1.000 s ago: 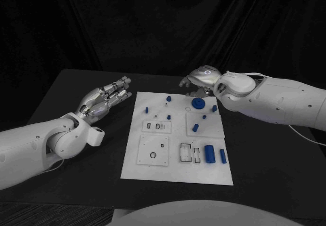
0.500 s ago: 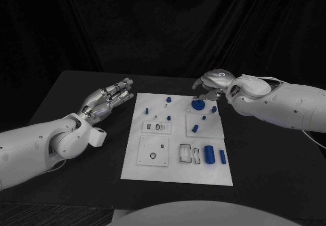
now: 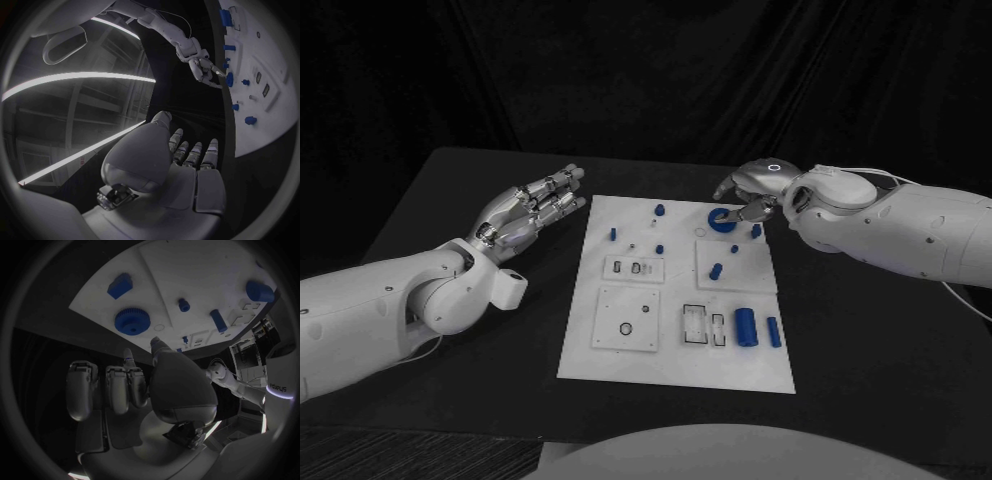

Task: Assemble the parts on the task board

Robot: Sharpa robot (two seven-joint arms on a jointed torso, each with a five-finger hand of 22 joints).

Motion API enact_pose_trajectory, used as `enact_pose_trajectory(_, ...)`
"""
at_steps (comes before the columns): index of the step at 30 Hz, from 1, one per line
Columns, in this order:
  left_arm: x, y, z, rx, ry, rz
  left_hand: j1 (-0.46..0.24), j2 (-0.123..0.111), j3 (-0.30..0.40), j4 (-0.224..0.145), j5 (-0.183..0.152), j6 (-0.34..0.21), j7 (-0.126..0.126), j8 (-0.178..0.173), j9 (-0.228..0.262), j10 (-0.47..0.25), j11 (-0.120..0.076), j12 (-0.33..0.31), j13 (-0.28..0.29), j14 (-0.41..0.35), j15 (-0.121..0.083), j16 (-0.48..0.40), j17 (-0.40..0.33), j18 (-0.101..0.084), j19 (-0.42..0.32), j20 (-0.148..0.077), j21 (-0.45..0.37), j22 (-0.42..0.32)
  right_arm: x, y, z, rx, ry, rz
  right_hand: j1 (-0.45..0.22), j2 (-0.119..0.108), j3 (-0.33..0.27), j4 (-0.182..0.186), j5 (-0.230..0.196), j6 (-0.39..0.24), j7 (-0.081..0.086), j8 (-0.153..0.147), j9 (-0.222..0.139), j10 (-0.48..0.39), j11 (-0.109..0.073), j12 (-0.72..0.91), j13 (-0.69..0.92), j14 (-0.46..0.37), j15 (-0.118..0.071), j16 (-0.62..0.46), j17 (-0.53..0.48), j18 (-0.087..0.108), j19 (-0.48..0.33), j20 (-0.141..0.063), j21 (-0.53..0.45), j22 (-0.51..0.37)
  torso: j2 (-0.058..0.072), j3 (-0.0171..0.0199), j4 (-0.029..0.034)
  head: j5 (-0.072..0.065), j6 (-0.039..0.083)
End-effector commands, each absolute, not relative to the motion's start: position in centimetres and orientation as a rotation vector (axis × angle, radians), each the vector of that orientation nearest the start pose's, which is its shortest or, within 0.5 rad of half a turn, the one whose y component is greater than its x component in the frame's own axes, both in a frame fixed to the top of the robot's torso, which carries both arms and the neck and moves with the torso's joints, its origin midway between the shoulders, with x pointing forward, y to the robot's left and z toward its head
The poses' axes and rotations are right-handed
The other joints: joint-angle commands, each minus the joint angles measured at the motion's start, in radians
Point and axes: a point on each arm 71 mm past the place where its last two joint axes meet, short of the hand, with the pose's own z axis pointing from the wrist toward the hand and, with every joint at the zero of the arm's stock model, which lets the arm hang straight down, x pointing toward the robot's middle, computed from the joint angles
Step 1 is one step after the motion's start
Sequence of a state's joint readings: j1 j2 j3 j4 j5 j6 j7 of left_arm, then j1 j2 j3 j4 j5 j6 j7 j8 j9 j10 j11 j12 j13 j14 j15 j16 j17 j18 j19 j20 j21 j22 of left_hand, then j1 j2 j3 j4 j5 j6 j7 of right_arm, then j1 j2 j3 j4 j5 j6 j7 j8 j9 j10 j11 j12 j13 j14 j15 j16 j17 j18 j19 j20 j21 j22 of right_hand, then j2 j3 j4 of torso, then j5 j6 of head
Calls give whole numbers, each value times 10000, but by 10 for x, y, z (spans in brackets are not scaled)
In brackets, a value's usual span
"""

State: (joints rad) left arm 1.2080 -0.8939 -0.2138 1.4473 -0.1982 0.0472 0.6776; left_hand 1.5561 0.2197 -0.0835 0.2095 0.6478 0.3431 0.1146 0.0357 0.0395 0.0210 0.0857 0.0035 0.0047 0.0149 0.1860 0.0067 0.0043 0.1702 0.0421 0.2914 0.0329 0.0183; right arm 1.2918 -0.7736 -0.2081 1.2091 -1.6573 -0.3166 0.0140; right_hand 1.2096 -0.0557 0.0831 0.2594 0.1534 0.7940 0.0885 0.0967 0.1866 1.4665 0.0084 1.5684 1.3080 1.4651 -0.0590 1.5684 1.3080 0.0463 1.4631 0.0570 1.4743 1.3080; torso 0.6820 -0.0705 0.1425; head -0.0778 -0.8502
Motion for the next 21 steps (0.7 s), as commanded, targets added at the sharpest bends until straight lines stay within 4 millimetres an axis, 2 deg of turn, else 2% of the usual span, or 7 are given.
enact_pose_trajectory(1,463,238,-211,-6969,14179,-18841,49,70,34,-1,0,27,11,51,9,-68,-4,1,-9,8,78,-13,8,19,33,15,41,16,531,-262,-215,-4203,17112,3125,161,-17,35,-70,65,130,-13,3,-16,1043,-60,24,2628,1057,-65,24,2628,-144,254,-79,64,1824,-11,-1,17,-26,-29)
enact_pose_trajectory(14,462,236,-214,-7007,14257,-18935,46,65,63,-13,-2,37,5,51,10,-59,-12,4,-6,17,86,-10,11,15,40,16,46,18,534,-265,-222,-4052,17520,2730,322,16,92,-209,239,214,66,2,-41,1043,-9,24,2628,1057,-22,24,2628,-125,198,-63,-7,1778,-7,1,11,1,-26)
enact_pose_trajectory(21,461,236,-215,-7043,14305,-18941,49,66,88,-24,-2,31,12,51,10,-45,6,8,-1,25,95,-8,13,11,49,18,53,21,535,-267,-223,-4001,17603,2613,494,65,172,-427,954,528,85,109,21,1043,17,24,2628,1057,27,24,2628,-86,96,-10,-141,1699,-4,7,-6,28,-43)
